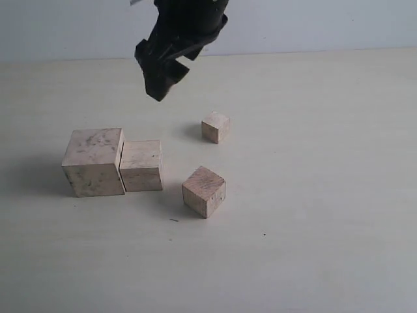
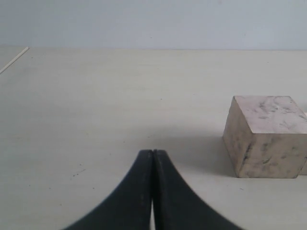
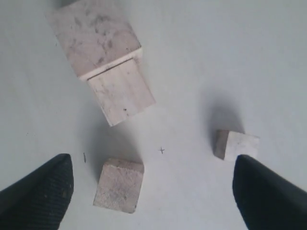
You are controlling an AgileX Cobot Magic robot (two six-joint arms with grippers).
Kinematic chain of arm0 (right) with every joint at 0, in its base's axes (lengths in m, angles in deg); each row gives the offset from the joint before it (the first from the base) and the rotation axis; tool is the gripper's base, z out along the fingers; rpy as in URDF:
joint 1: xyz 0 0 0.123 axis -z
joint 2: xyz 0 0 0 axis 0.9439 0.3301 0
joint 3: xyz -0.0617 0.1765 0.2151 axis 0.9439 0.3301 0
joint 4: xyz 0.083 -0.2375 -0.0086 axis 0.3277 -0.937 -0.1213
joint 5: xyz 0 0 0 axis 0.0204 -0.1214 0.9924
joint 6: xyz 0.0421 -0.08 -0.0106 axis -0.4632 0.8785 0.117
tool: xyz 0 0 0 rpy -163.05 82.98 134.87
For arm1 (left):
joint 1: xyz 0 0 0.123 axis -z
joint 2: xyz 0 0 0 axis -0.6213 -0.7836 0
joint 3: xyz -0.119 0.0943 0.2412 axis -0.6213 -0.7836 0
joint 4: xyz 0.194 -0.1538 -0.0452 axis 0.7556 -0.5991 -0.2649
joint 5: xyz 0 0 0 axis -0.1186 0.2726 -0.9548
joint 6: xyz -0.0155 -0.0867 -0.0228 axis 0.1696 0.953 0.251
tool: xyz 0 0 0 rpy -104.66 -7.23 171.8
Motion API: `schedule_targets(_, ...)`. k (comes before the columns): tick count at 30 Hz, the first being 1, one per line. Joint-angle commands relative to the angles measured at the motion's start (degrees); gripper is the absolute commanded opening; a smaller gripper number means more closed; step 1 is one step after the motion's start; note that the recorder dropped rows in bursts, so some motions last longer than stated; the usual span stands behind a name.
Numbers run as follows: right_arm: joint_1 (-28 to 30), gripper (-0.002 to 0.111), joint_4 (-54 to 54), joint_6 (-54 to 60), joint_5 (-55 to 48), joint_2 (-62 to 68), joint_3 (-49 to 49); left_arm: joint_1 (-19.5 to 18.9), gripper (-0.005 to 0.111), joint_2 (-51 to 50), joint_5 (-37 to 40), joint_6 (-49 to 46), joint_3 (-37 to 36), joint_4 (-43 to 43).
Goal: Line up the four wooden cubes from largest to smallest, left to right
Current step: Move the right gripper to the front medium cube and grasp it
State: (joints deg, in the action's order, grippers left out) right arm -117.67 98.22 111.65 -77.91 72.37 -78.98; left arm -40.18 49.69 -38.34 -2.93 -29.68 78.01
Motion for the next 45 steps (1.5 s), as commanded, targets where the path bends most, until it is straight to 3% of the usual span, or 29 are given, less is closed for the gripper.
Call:
schedule_targets(1, 0.35, 0.084, -3.0, -2.07, -0.53, -0.19, 6.71, -0.27, 0.0, 0.34, -0.62, 0.39, 0.0, 0.13)
schedule_targets(6, 0.35, 0.084, -7.87, -5.56, -0.53, -0.19, 15.19, -0.27, 0.0, 0.34, -0.62, 0.39, 0.0, 0.13)
schedule_targets(16, 0.35, 0.084, -3.08, -6.66, 9.34, -0.06, 24.41, -0.27, 0.0, 0.34, -0.62, 0.39, 0.0, 0.13)
schedule_targets(20, 0.35, 0.084, 1.76, -6.66, 12.23, 0.79, 25.02, -0.27, 0.0, 0.34, -0.62, 0.39, 0.0, 0.13)
schedule_targets(38, 0.35, 0.083, -0.42, -6.56, 13.89, 8.34, 25.02, -0.27, 0.0, 0.34, -0.62, 0.39, 0.0, 0.13)
schedule_targets(40, 0.35, 0.074, -0.42, -6.56, 13.89, 8.45, 25.02, -0.27, 0.0, 0.34, -0.62, 0.39, 0.0, 0.13)
schedule_targets(42, 0.35, 0.057, -0.42, -6.56, 13.67, 8.33, 25.02, -0.27, 0.0, 0.34, -0.62, 0.39, 0.0, 0.13)
schedule_targets(45, 0.46, 0.021, -0.98, -6.43, 13.67, 8.33, 25.02, -0.27, 0.0, 0.34, -0.62, 0.39, 0.0, 0.13)
